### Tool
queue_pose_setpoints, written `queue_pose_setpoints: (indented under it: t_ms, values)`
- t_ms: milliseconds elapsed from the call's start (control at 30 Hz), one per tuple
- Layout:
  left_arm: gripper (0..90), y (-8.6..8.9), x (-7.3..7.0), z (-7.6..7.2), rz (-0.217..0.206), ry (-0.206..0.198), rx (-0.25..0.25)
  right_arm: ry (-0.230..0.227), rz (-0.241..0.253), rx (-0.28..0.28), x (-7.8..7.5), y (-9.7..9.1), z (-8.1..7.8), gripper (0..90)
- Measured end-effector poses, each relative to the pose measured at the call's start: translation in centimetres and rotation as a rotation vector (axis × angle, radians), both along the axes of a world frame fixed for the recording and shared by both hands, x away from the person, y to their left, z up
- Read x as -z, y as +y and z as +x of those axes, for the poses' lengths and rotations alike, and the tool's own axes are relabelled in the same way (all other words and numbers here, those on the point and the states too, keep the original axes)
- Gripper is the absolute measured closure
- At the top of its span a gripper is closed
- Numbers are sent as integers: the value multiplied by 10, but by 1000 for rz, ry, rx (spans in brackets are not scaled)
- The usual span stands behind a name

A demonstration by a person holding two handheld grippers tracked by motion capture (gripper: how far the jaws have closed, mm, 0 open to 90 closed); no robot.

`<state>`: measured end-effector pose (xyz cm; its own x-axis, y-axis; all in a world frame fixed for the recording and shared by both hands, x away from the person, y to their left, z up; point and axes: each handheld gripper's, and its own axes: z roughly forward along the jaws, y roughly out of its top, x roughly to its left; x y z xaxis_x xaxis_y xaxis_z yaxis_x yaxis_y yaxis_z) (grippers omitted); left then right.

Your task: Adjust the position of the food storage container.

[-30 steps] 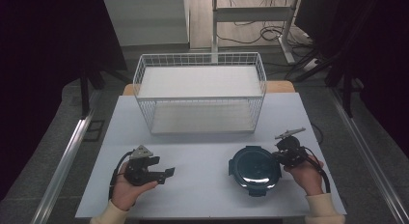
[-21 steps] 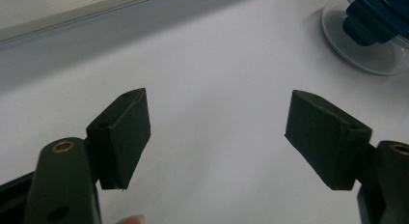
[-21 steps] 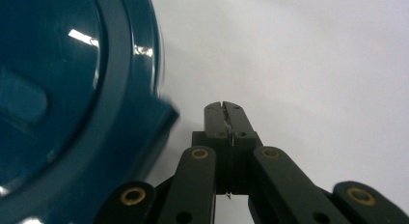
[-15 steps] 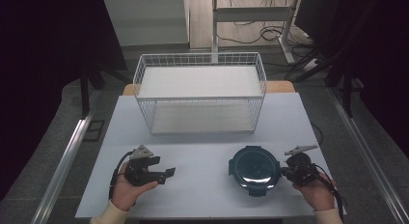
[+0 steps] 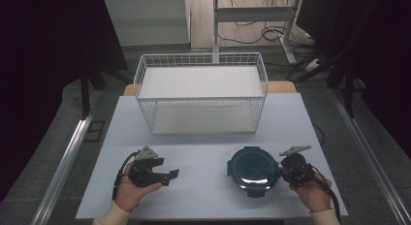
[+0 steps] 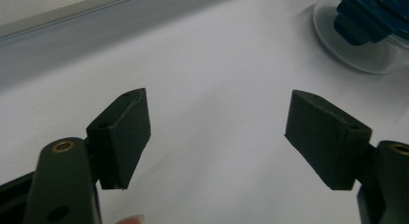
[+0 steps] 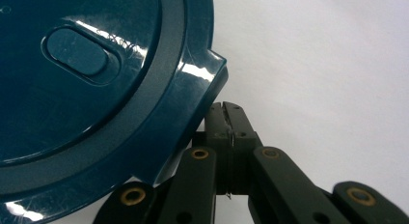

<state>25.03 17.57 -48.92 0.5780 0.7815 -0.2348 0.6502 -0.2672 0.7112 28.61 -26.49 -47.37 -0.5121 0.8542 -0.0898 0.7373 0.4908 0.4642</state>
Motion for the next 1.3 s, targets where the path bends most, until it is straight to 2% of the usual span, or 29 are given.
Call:
queue_pose_setpoints:
  t_ms: [100, 133, 233, 533, 733, 1133, 1300]
  values:
    - [234, 1, 0, 0, -4, 1, -5, 3, -13, -21, 0, 11, -1, 897]
    - [234, 2, 0, 0, -6, 2, -8, 4, -25, -38, 0, 20, -3, 897]
    - [234, 3, 0, 1, -7, 3, -12, 6, -29, -49, 0, 26, -4, 897]
    - [234, 2, 0, 1, -6, 2, -11, 3, -7, -104, 1, 48, -4, 896]
    - [234, 4, -1, 1, -8, 2, -15, -1, -6, -124, 2, 58, -5, 897]
    - [234, 7, -2, 2, -16, 0, -27, -4, -25, -205, 3, 97, -4, 896]
    - [234, 7, -2, 2, -16, 1, -27, 0, -8, -226, 4, 104, -4, 897]
